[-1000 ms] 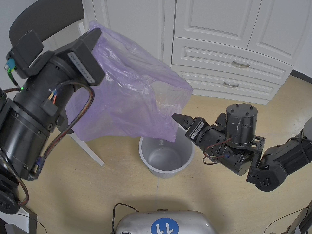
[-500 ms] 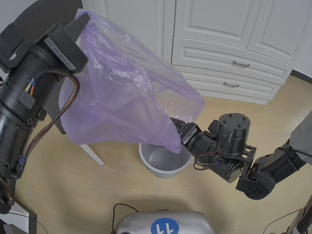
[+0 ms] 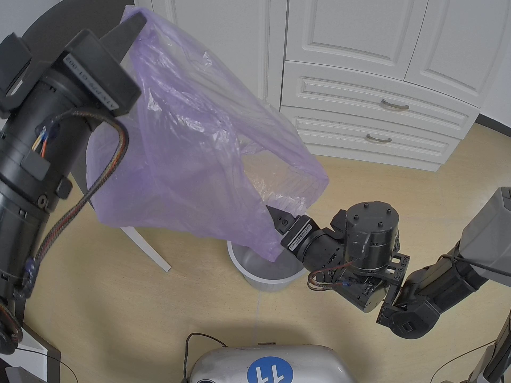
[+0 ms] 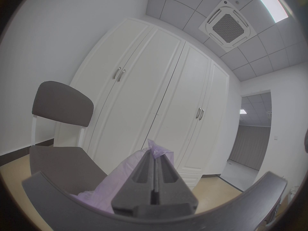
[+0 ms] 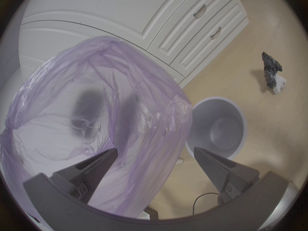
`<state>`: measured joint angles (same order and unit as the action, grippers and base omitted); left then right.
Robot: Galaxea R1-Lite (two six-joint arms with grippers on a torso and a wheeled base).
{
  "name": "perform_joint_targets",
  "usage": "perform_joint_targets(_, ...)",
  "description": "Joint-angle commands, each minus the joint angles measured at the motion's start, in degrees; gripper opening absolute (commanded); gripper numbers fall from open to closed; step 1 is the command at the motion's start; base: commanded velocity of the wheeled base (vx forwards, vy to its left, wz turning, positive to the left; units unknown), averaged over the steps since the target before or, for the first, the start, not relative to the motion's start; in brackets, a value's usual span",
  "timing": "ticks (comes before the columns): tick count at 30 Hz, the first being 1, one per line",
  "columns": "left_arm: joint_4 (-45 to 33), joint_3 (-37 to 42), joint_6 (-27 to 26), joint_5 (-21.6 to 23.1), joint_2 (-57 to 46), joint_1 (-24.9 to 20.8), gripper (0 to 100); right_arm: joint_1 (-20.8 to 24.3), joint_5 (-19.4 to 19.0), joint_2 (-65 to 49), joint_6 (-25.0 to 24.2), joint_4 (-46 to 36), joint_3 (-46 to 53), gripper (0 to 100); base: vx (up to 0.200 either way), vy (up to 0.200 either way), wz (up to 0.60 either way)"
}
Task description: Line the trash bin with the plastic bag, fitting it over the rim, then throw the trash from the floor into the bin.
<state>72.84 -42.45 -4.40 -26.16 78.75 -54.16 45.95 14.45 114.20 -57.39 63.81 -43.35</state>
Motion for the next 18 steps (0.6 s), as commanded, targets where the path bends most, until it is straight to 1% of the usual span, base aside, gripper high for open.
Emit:
perform_joint_targets(1,0.1,0.0,0.0,-0.1,0.3,-1.0,0,1.2,-0.1,-0.8,0.3,0.8,1.0,100,0.0,0.0,0.0)
perform_joint_targets(4,0.1,-0.2,0.0,-0.1,0.4,-1.8,0,1.6,0.0,-1.0,0.3,1.6,1.2,100,0.0,0.0,0.0)
perform_joint_targets(6,0.1,-0.2,0.0,-0.1,0.4,-3.1,0,2.2,-0.1,-1.3,0.2,2.4,1.5,100,0.0,0.0,0.0)
perform_joint_targets(10,0.4,-0.2,0.1,-0.1,0.4,-3.2,0,2.9,-0.2,-0.9,0.0,3.6,2.2,100,0.0,0.0,0.0)
perform_joint_targets(18,3.5,-0.5,-0.2,0.0,1.5,-3.6,0,3.0,-0.1,-0.6,-0.2,4.1,2.1,100,0.0,0.0,0.0)
